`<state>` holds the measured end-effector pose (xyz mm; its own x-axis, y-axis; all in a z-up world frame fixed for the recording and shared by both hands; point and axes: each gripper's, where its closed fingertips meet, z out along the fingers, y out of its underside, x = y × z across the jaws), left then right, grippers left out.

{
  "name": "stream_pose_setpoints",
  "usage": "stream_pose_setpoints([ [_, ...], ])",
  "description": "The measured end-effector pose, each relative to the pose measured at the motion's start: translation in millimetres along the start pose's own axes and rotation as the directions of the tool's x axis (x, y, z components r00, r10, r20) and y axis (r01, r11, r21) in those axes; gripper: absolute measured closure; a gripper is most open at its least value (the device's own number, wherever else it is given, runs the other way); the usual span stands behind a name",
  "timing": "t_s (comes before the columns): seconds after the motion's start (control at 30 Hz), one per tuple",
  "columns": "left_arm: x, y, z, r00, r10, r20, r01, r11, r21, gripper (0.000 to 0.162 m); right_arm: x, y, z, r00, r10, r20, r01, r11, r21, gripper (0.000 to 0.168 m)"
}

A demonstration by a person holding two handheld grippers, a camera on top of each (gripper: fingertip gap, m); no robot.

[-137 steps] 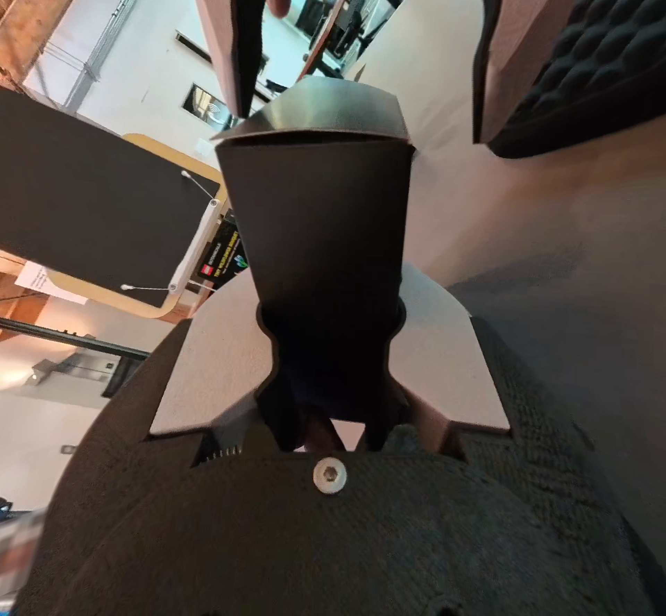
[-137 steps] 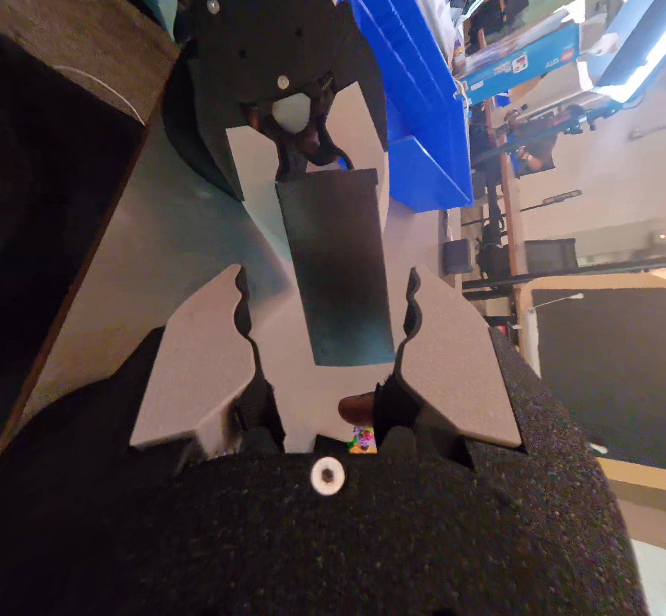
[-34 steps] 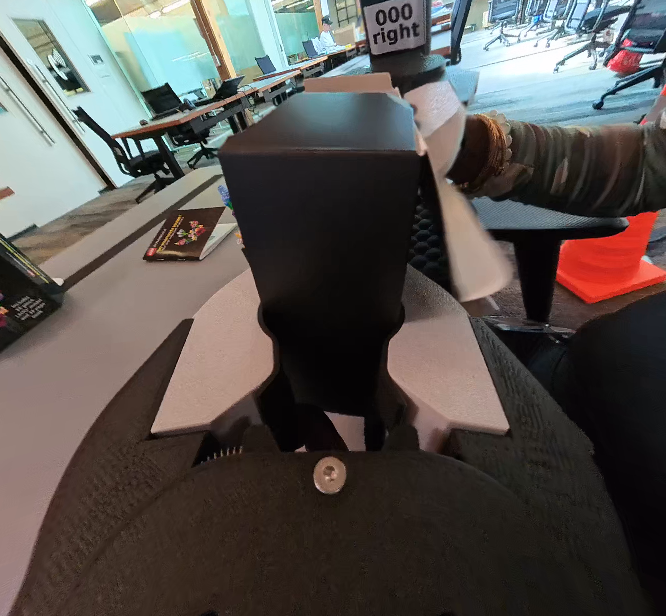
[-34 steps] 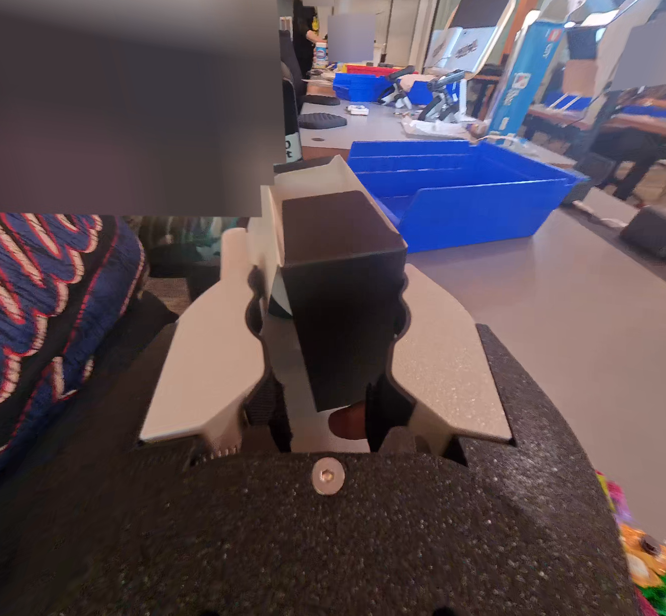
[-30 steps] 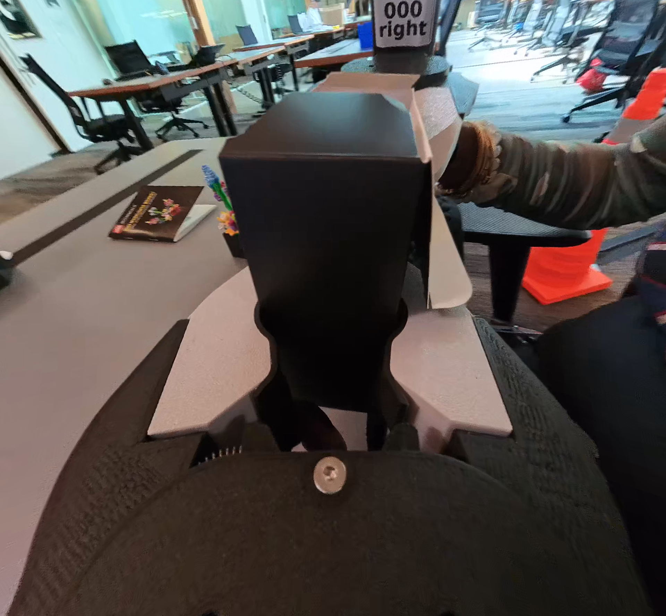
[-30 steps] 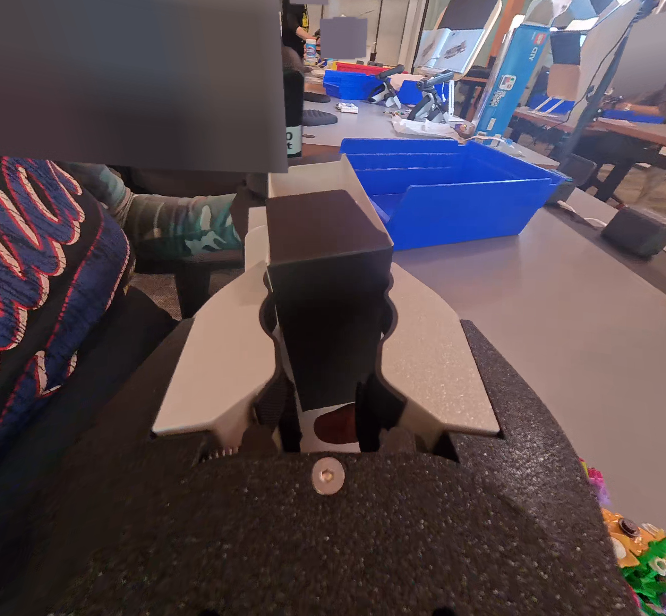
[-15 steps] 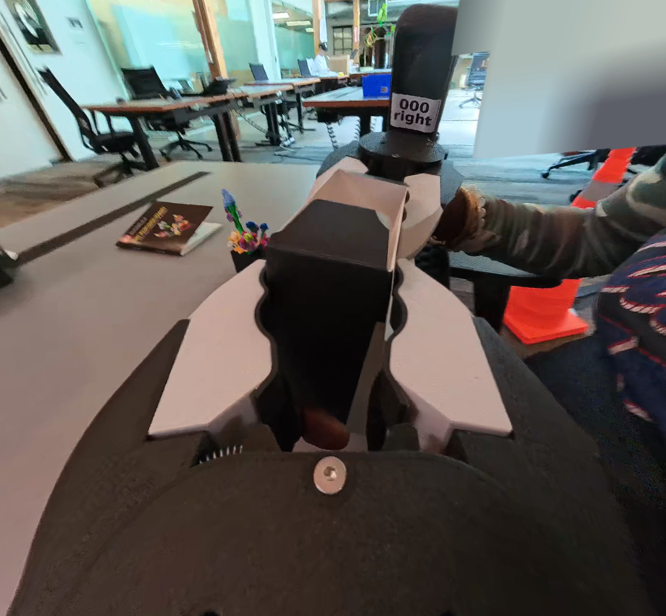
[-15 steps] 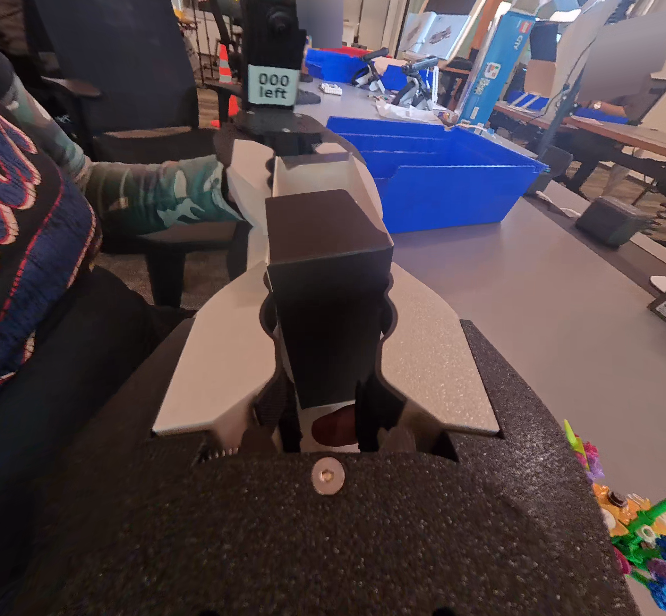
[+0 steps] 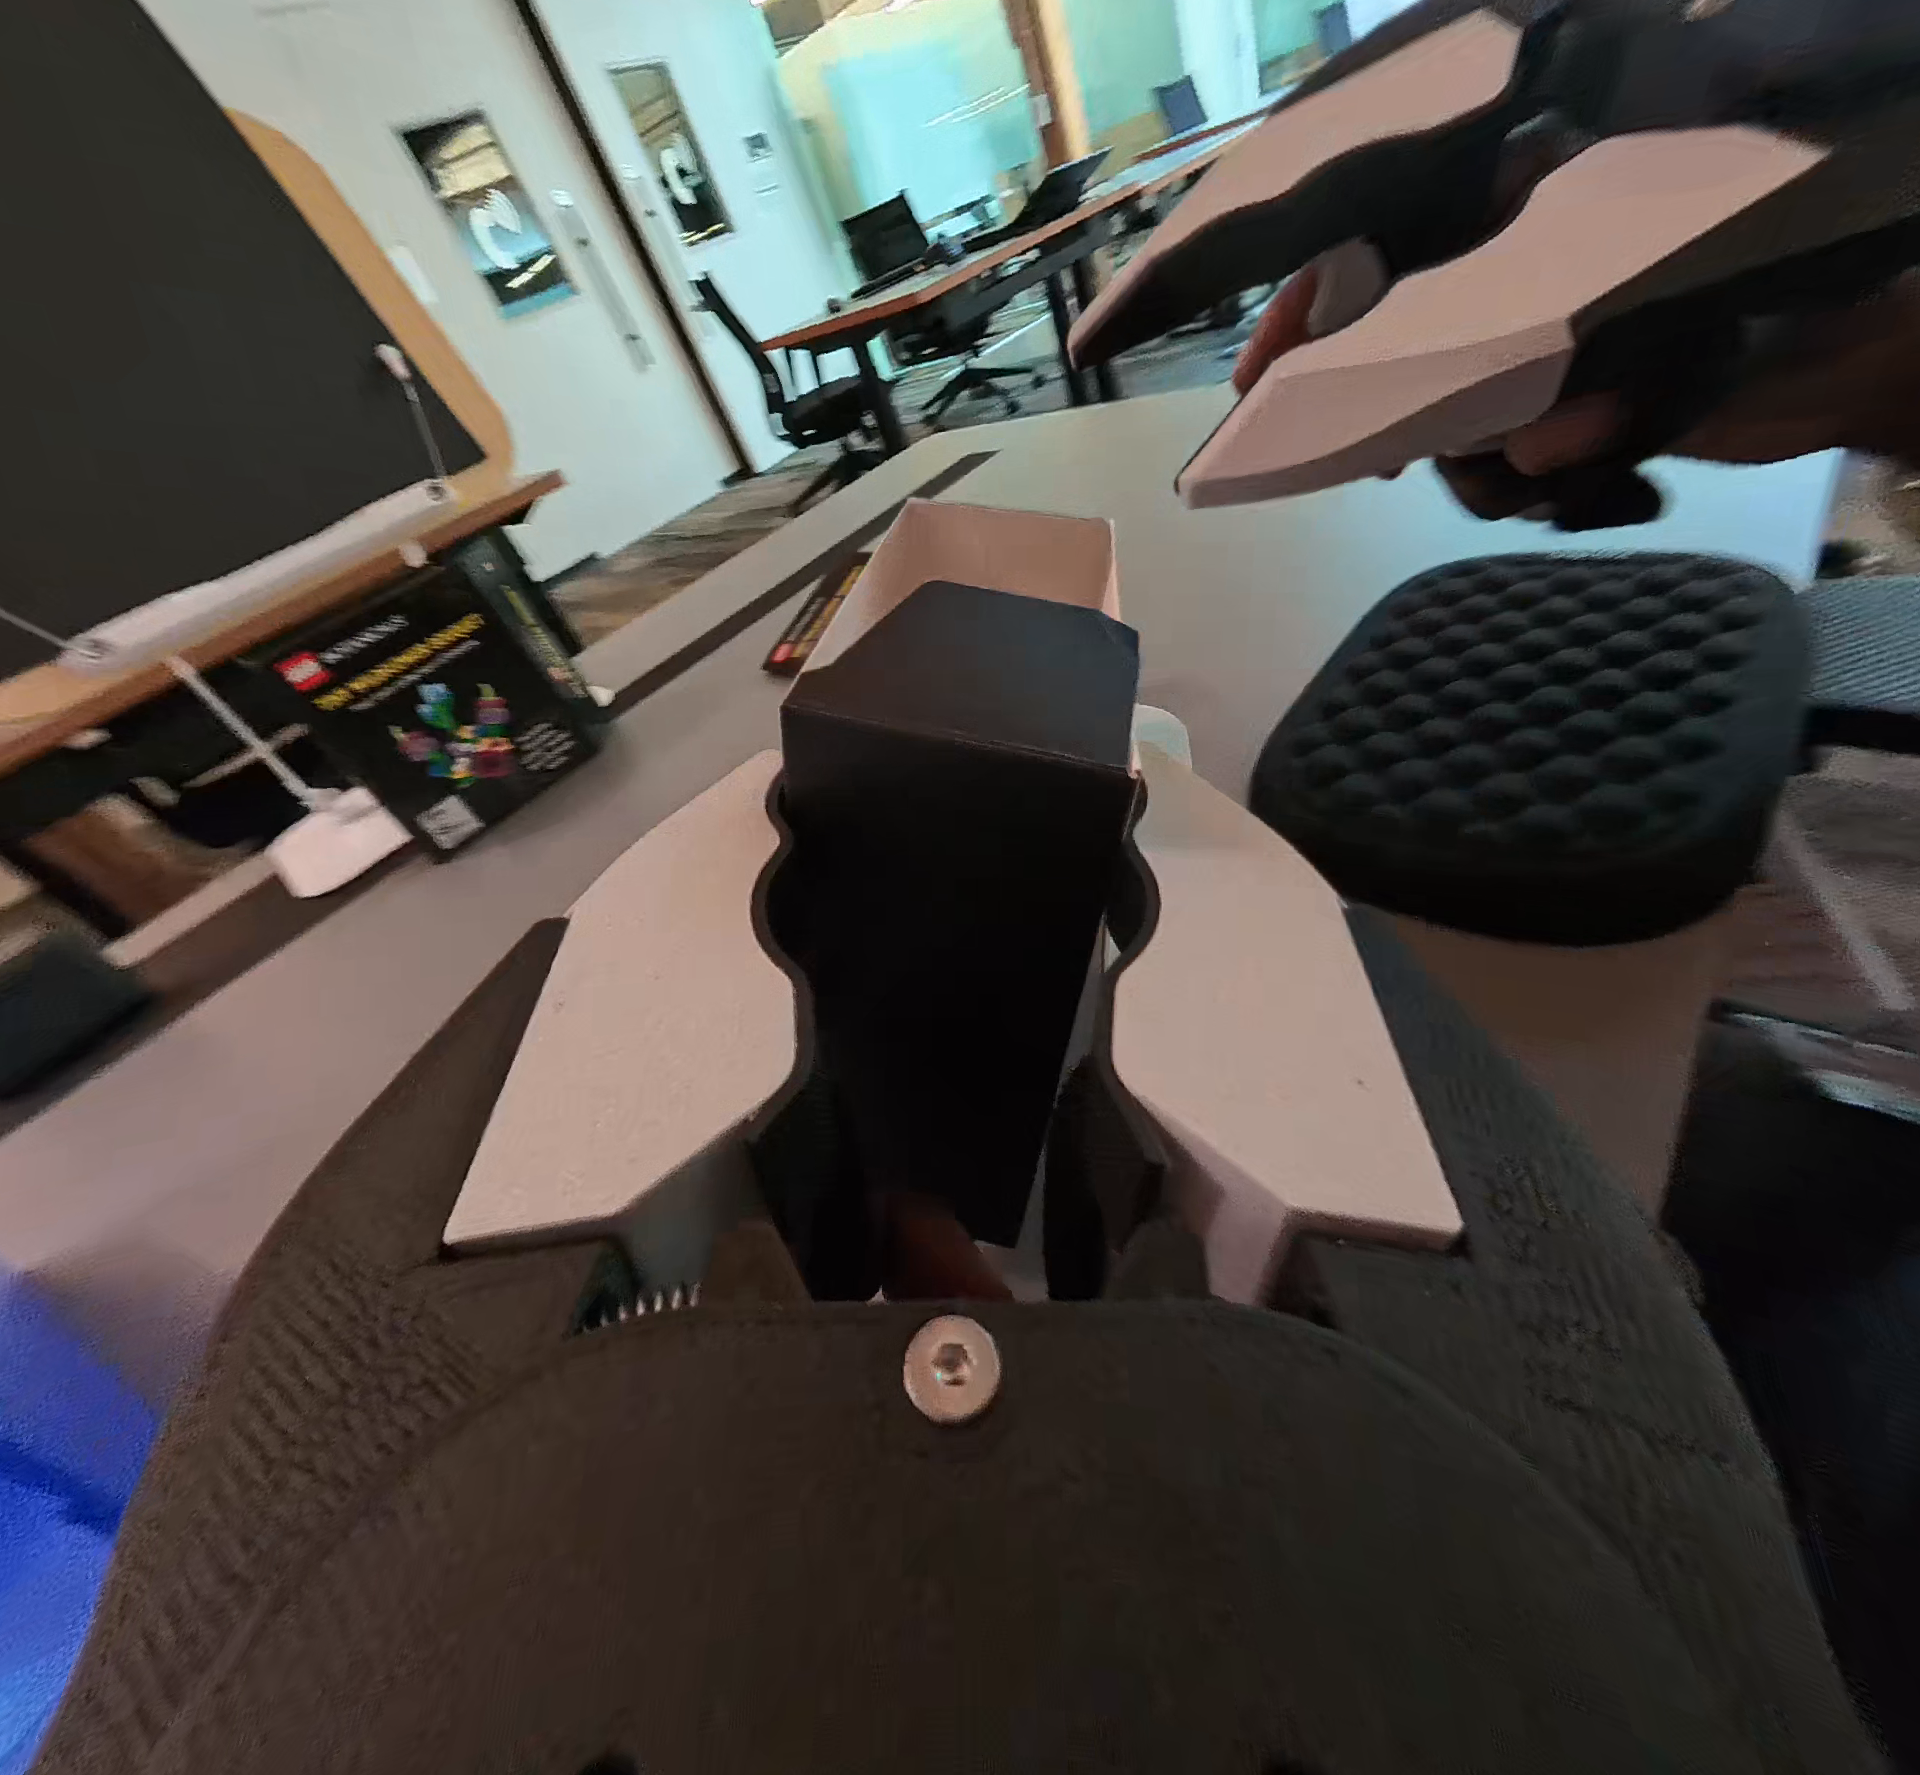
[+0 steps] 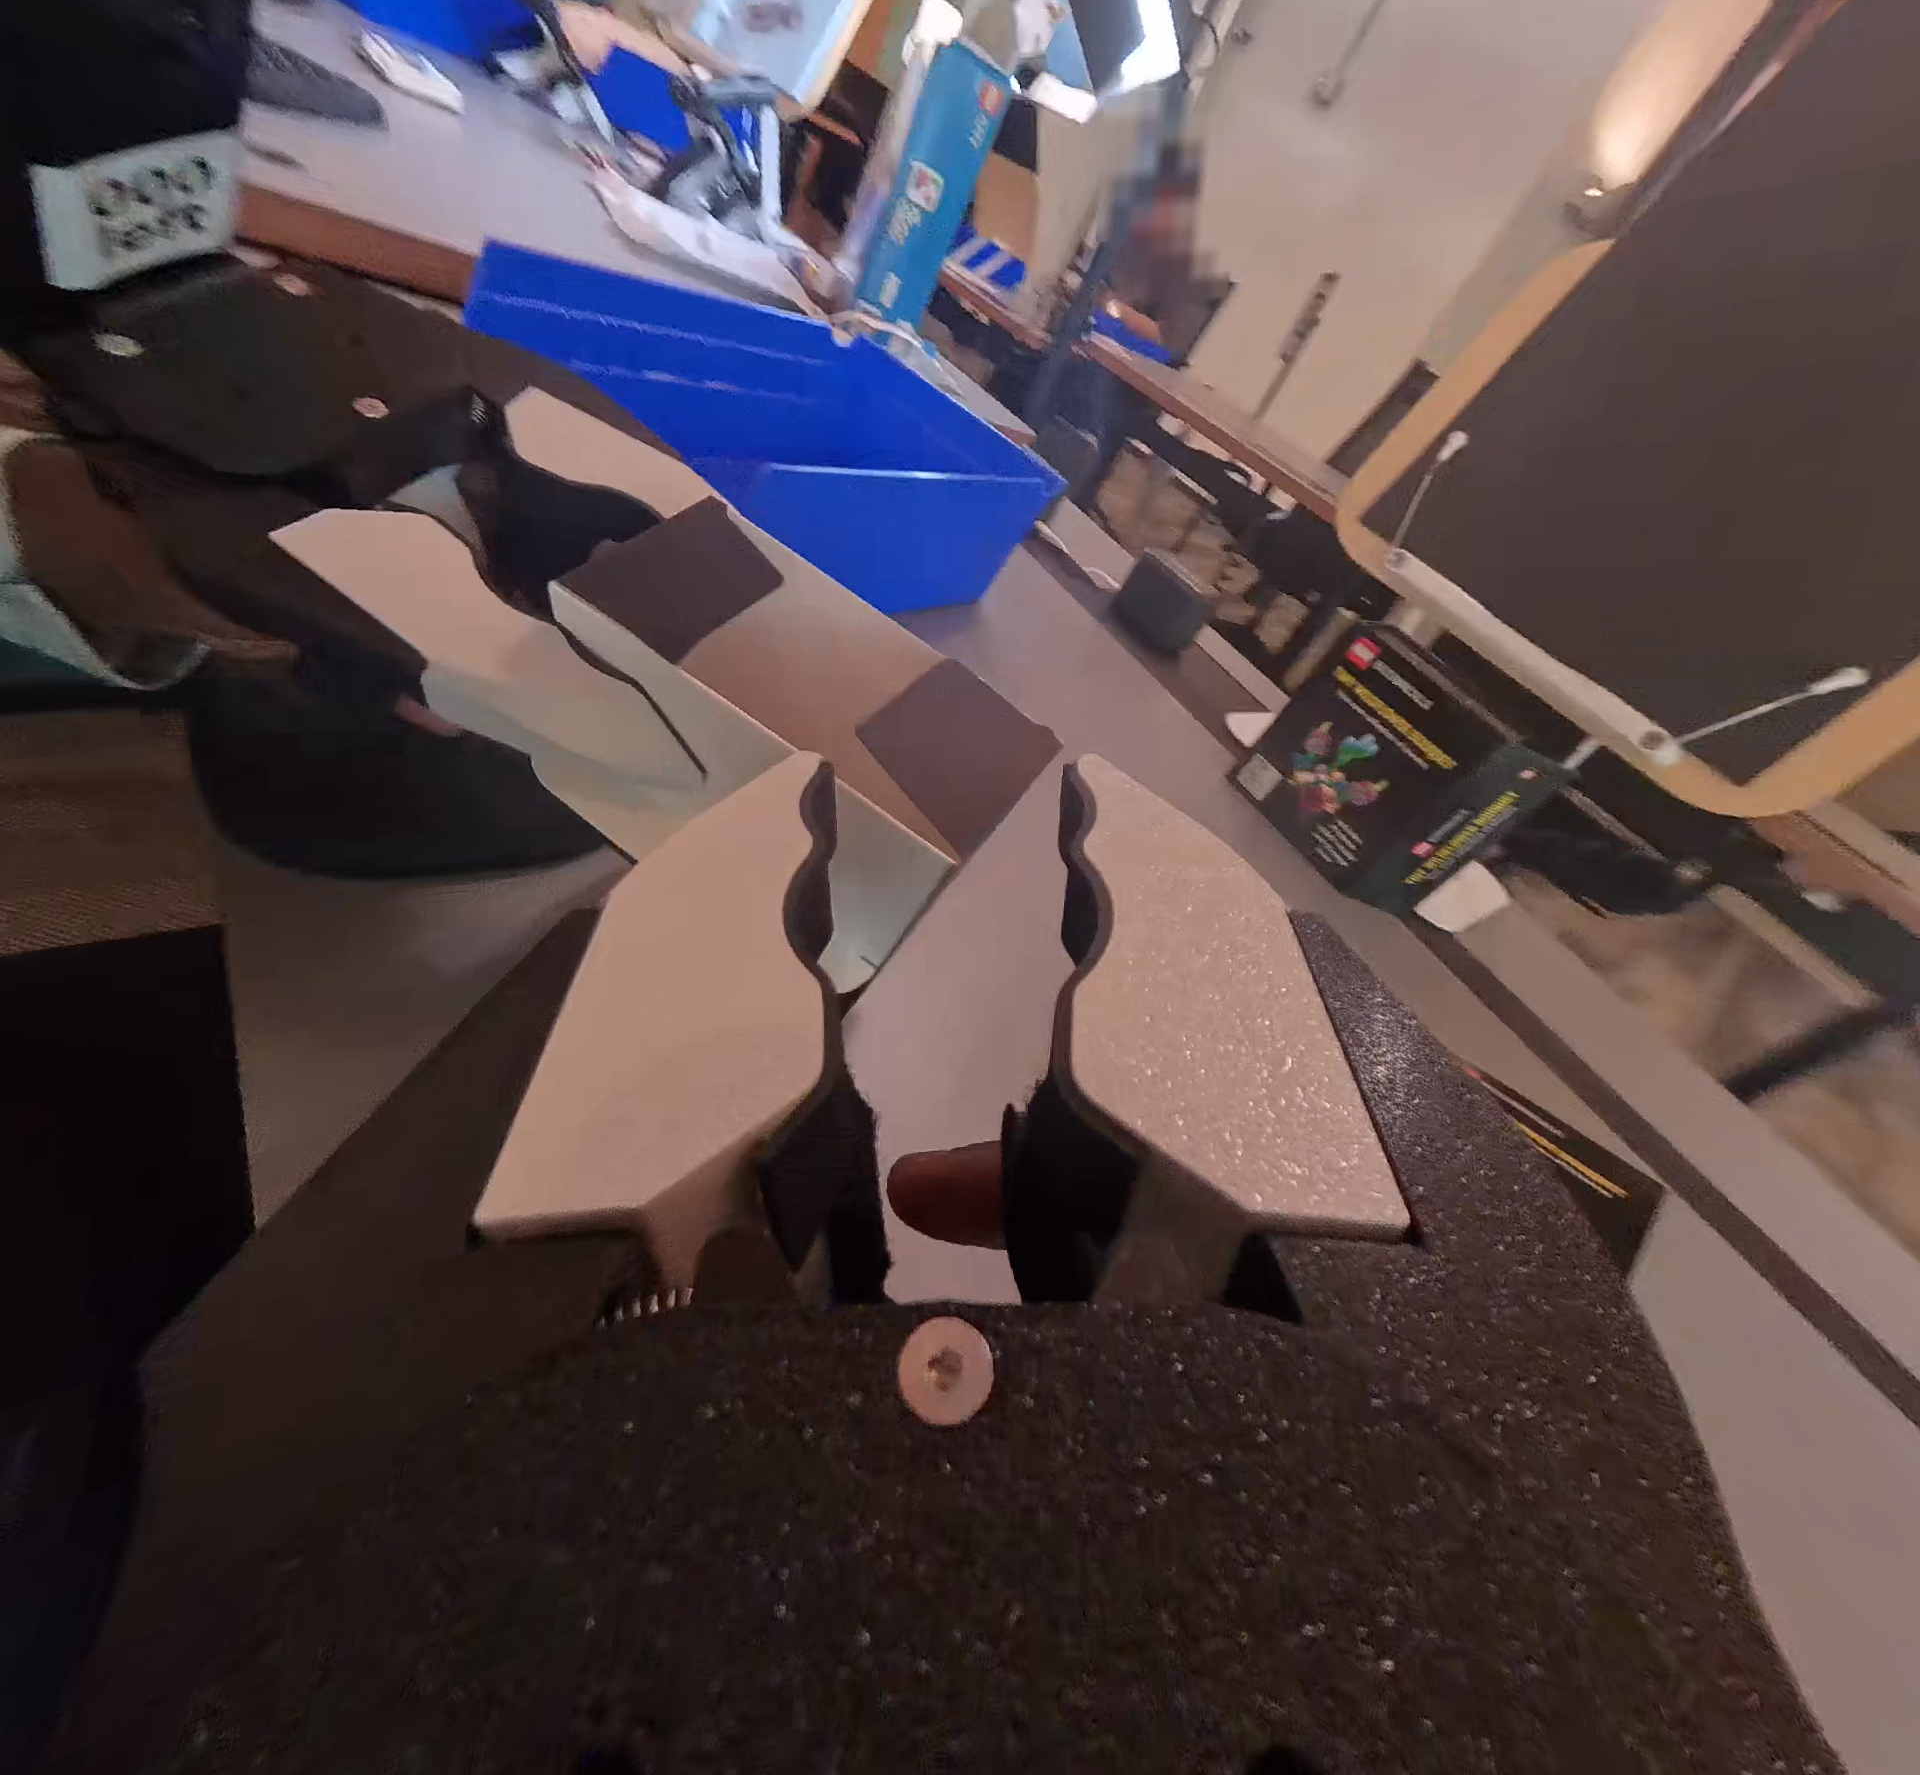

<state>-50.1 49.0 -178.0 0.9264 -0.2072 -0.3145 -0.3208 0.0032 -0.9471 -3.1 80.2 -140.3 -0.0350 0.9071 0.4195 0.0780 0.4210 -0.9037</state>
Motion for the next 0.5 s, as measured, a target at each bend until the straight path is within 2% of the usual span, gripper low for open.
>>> stream_pose_setpoints([
  [0.13,0.7,-0.7,2.7,0.976,0.185,0.115,-0.178,0.982,-0.062,0.105,1.7,-1.8,6.0,0.988,0.016,-0.153,-0.026,0.998,-0.063,0.13],
  [0.27,5.3,-1.8,4.5,0.932,0.328,0.155,-0.312,0.943,-0.117,0.105,-1.1,7.2,13.4,0.984,0.018,-0.178,-0.039,0.992,-0.118,0.133],
  [0.4,11.2,-2.4,5.2,0.927,0.348,0.142,-0.336,0.936,-0.102,0.106,2.3,17.5,15.5,0.982,0.018,-0.187,-0.048,0.986,-0.158,0.141],
  [0.5,11.0,0.4,3.7,0.967,0.239,0.093,-0.234,0.97,-0.06,0.105,12.5,9.0,4.6,0.977,0.139,-0.16,-0.153,0.985,-0.081,0.158],
])
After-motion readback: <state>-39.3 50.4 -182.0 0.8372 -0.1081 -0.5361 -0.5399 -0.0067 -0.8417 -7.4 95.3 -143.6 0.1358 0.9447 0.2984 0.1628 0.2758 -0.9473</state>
